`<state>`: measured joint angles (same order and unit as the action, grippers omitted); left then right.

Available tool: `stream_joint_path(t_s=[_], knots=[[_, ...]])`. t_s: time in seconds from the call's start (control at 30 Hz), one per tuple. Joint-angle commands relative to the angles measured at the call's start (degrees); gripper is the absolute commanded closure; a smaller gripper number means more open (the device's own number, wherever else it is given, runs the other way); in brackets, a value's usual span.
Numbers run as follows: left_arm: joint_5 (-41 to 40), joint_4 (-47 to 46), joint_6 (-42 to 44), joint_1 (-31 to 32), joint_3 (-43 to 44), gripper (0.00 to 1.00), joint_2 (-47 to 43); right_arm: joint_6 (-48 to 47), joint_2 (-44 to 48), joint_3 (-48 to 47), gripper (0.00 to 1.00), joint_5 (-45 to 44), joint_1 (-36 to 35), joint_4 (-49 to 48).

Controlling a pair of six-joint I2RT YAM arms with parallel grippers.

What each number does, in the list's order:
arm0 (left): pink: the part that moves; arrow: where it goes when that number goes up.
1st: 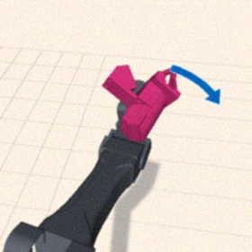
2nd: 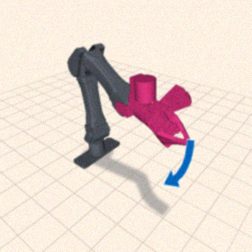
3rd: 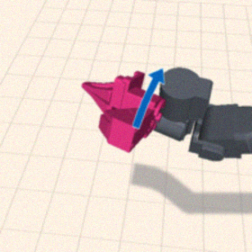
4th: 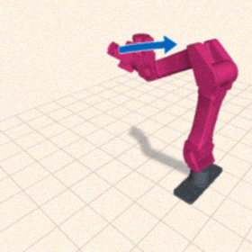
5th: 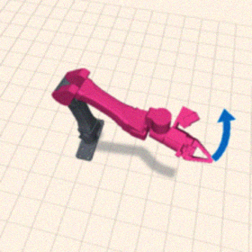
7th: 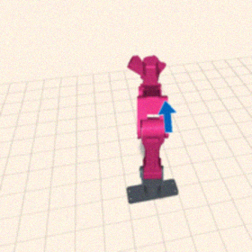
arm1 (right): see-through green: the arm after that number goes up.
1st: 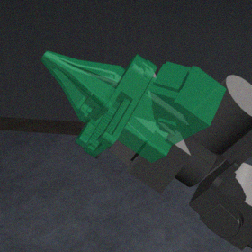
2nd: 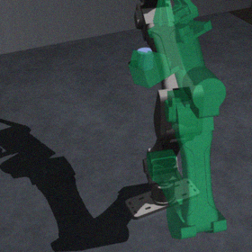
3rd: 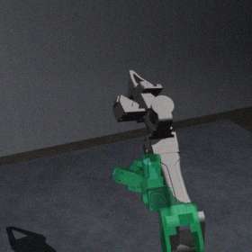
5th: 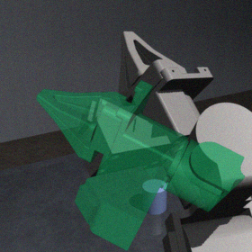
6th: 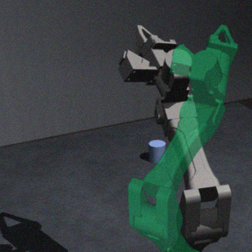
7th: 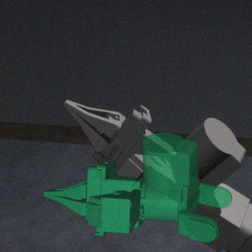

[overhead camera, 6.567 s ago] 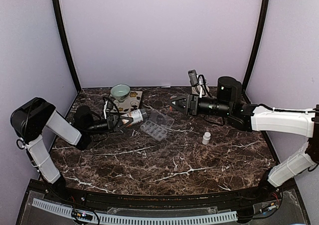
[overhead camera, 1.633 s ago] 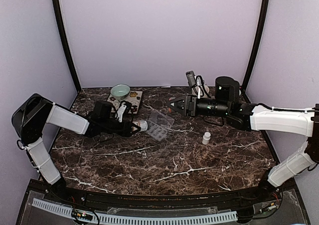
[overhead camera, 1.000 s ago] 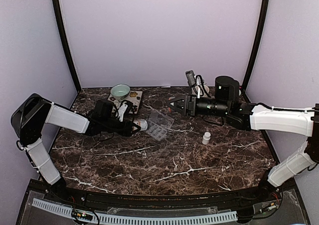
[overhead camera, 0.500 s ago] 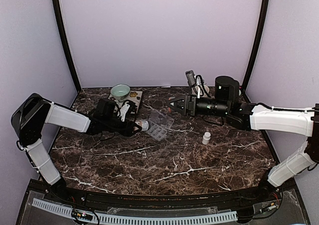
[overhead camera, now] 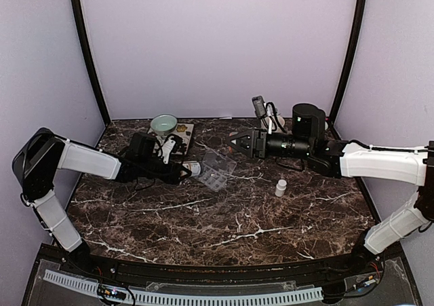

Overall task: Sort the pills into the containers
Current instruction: Pour the pill into the compartment of the pill container.

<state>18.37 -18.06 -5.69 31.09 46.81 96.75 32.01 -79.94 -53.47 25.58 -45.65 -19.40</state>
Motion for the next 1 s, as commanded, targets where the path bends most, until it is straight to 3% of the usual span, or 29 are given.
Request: stream_joint_path(t_s=[0.0, 0.97], knots=[[-0.4, -0.3, 0.5, 0.4, 0.8, 1.00, -2.3, -0.3, -0.3, -1.6, 0.53, -0.6, -0.6, -1.7], [12.4, -19.0, -9.4, -2.3, -7.7, 1.00, -3.7, -1.1, -0.1, -1.5, 0.53, -0.5, -0.6, -0.3]])
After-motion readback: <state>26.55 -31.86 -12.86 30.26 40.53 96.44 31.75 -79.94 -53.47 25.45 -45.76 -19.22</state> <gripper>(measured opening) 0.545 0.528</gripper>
